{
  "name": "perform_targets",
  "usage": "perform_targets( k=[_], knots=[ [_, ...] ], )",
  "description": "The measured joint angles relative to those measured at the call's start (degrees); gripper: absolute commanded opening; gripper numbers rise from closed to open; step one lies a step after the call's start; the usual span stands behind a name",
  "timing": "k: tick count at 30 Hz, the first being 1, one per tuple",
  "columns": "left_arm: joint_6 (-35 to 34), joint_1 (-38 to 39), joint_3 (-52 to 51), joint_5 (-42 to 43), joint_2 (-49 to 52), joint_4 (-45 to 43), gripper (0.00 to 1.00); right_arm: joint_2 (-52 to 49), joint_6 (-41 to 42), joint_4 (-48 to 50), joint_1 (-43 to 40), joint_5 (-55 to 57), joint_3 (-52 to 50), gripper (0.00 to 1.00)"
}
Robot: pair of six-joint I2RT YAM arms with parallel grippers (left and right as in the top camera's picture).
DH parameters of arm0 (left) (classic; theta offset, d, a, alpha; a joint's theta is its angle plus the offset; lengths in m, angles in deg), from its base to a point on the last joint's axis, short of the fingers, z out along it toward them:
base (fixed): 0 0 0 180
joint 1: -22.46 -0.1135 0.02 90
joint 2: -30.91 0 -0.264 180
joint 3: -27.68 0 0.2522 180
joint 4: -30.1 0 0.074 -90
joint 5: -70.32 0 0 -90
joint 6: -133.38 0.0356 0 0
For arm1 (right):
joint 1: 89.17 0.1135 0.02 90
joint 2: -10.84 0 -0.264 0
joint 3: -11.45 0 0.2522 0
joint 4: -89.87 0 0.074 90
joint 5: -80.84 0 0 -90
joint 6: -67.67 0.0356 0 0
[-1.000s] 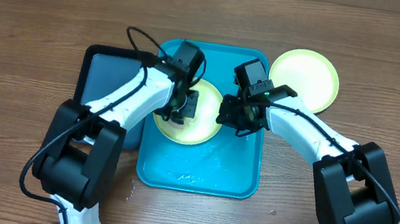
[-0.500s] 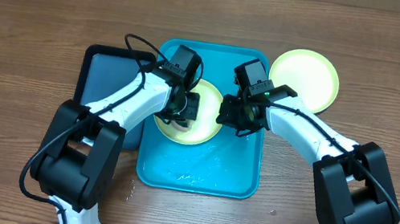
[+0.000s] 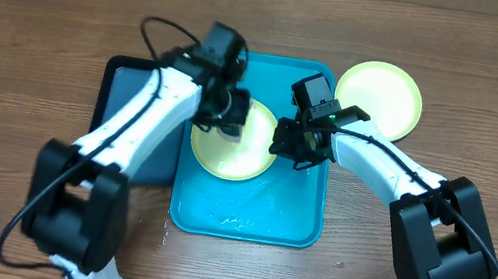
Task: Clean dirty plates on tray and stack at the side
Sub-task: 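Carry the sponge left with the left gripper to the black tray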
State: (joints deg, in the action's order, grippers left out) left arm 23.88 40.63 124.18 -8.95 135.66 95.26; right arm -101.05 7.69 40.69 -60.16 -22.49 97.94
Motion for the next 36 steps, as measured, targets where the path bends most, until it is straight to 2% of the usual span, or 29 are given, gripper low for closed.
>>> perform_targets(
  k=[6, 11, 13, 16, 25, 36],
  knots=[
    [0.4, -6.1, 1.4, -6.4, -4.9, 7.5, 0.04, 0.0, 0.0, 0.0, 0.0, 0.0, 0.0, 0.05],
    [0.4, -12.7, 1.4, -9.3, -5.1, 13.6, 0.04, 0.0, 0.0, 0.0, 0.0, 0.0, 0.0, 0.06],
    [0.4, -15.3, 1.4, -9.7, -5.1, 15.6, 0.04, 0.0, 0.2, 0.1, 0.0, 0.0, 0.0, 0.18],
    [0.4, -17.9, 1.4, -9.7, -5.1, 17.4, 0.04, 0.0, 0.0, 0.0, 0.0, 0.1, 0.0, 0.19],
    [1.3, -18.6, 1.4, -5.8, -8.5, 18.5, 0.04, 0.0, 0.0, 0.0, 0.0, 0.2, 0.0, 0.18],
    [2.0, -18.6, 1.4, -4.3, -25.8, 23.1, 0.04, 0.0, 0.0, 0.9, 1.8, 0.2, 0.0, 0.15]
  ],
)
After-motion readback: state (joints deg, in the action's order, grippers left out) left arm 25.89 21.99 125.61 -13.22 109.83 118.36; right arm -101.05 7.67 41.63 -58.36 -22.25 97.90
